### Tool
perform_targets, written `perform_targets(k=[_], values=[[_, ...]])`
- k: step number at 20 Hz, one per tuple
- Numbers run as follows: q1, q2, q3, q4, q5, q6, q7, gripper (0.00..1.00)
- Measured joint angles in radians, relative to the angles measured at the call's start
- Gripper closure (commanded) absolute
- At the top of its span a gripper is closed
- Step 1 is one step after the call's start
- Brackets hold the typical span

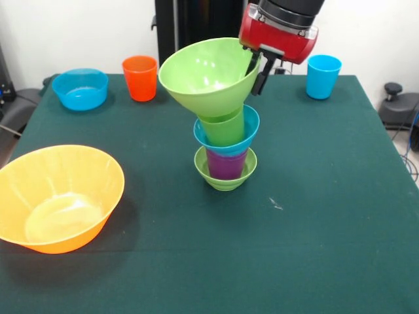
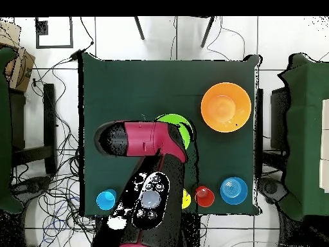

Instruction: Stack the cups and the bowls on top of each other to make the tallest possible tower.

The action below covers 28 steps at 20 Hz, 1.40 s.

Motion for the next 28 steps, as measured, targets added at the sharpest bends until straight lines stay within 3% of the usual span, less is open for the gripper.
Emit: perform_targets(k=[28], values=[[-0.029, 0.017, 0.008, -0.024, 0.0, 0.0, 0.0, 1.0]])
